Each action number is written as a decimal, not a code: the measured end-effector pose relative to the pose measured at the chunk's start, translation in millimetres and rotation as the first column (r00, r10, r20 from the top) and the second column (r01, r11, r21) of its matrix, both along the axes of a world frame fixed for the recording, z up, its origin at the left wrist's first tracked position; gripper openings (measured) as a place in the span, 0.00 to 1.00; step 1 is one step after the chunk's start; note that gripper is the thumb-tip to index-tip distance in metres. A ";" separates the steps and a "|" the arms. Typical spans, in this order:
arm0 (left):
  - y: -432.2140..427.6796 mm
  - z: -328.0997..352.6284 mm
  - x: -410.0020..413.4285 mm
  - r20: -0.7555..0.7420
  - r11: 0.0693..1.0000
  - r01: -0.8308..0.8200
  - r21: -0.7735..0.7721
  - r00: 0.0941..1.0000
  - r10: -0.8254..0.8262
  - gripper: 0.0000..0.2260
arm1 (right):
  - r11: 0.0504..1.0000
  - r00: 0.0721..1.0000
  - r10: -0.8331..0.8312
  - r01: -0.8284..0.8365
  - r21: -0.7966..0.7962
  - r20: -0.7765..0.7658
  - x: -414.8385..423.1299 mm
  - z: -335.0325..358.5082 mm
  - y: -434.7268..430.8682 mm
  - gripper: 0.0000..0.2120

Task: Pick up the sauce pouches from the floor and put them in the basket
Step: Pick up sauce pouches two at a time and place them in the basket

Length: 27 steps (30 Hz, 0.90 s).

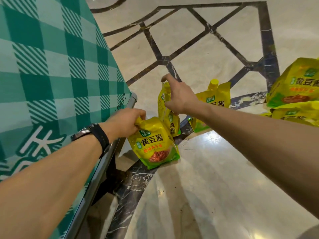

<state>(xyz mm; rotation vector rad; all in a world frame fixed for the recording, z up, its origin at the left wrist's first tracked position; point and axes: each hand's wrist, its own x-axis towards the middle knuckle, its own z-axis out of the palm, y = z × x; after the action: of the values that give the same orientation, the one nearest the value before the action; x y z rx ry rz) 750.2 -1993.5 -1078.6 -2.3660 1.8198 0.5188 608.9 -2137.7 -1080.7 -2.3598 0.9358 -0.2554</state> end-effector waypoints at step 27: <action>16.9 4.1 9.8 -0.111 0.994 0.105 -0.018 0.988 -0.107 0.10 | 0.686 0.781 0.312 -0.579 -0.440 -0.541 -11.5 25.0 8.5 0.08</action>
<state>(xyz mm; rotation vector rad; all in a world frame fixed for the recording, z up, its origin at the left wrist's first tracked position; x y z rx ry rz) 760.0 -1976.6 -1074.5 -2.2747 1.9881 0.6411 597.4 -2129.2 -1055.7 -3.2365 0.4121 0.2350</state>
